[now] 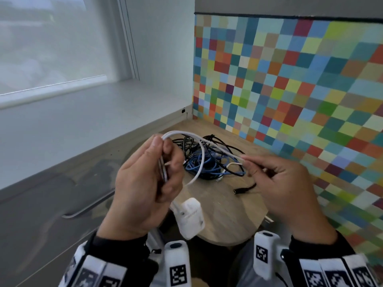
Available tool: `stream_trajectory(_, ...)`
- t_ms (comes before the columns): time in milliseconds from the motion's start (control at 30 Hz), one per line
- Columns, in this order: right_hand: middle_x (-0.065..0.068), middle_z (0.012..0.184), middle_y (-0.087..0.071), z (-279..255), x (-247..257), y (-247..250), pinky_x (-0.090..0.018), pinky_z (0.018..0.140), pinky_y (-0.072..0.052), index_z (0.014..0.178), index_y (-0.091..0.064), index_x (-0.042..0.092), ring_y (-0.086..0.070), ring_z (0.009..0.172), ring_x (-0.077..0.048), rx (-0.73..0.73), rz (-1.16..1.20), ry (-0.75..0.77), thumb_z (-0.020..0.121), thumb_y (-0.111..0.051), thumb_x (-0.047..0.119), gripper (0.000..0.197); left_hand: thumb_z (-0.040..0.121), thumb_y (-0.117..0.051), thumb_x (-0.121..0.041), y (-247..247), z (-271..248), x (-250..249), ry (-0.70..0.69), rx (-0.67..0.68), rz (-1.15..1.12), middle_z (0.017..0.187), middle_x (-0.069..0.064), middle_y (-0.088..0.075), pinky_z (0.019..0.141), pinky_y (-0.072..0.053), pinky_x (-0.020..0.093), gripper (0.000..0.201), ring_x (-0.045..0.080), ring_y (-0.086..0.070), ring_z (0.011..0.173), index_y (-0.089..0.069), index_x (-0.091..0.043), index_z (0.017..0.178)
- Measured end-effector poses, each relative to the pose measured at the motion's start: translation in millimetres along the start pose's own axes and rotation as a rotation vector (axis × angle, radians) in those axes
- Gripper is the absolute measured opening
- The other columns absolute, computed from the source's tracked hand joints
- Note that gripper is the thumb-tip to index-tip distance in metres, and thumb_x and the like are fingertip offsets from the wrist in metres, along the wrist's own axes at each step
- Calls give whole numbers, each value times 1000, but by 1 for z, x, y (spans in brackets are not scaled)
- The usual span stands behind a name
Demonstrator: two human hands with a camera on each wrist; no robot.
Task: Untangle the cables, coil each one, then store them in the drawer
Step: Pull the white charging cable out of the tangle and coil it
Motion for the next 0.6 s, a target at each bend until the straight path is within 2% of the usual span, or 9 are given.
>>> stream_trajectory(33,23,85,-75,-2,-2,-9,-13,63,-51,106,-80,33,-68,74,0,46,-34,-28,92,-75,24,17,101,-42,-31,-1,0,0,-39,-30,40,71,7,-54,36,-22,22,23,15,-43,40,-48,-15,85)
stream_trajectory(100,21,90,-76,-7,3,-29,-24,68,-56,106,-81,34,-68,77,0,133,-184,-17,94,-73,31,15,100,-40,-30,-7,-1,1,-116,-61,149,78,17,-65,41,-44,29,25,30,-63,52,-48,-12,85)
stream_trajectory(167,17,90,-74,-12,19,-48,-33,70,-57,106,-80,36,-66,80,-4,201,-370,72,95,-70,37,15,102,-38,-29,-17,-1,5,-189,-41,271,88,19,-73,59,-59,37,26,38,-74,75,-50,-13,86)
stream_trajectory(267,14,87,-71,-19,39,-69,-32,65,-53,102,-76,41,-64,76,-11,292,-558,157,97,-60,46,18,105,-42,-35,-31,-3,14,-253,21,479,102,15,-77,87,-59,41,26,32,-75,101,-58,-30,85)
stream_trajectory(300,12,87,-71,-20,43,-73,-31,63,-51,101,-75,40,-65,75,-13,308,-588,172,97,-58,48,20,103,-42,-38,-34,-4,17,-266,35,542,106,11,-78,92,-58,43,25,29,-74,105,-59,-34,86)
stream_trajectory(367,10,85,-72,-21,48,-74,-30,61,-49,99,-74,37,-66,74,-15,295,-578,182,96,-58,48,19,102,-40,-40,-35,-5,18,-292,27,597,113,4,-77,96,-57,45,23,24,-72,112,-58,-31,91)
stream_trajectory(433,12,86,-73,-18,46,-68,-32,64,-53,102,-74,38,-66,76,-12,267,-490,145,95,-63,47,16,103,-41,-38,-31,-5,14,-316,-19,563,121,2,-75,96,-58,47,23,24,-72,114,-58,-25,94)
stream_trajectory(500,19,85,-72,-15,41,-57,-31,66,-54,104,-75,39,-64,75,-3,225,-375,102,93,-68,44,14,105,-40,-32,-21,-4,6,-316,-92,457,125,4,-73,90,-60,48,23,30,-73,110,-54,-17,95)
stream_trajectory(600,22,77,-70,-10,35,-41,-31,63,-55,99,-77,39,-63,70,0,160,-225,59,93,-68,43,11,102,-35,-30,-9,-5,-8,-323,-171,310,127,7,-72,61,-63,39,25,38,-76,94,-46,-9,94)
Point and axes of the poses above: each hand's wrist, its own z-axis towards the middle knuckle, its own y-axis out of the back of the hand, x = y × z, the point moved 10 cm from there along z, towards the middle knuckle
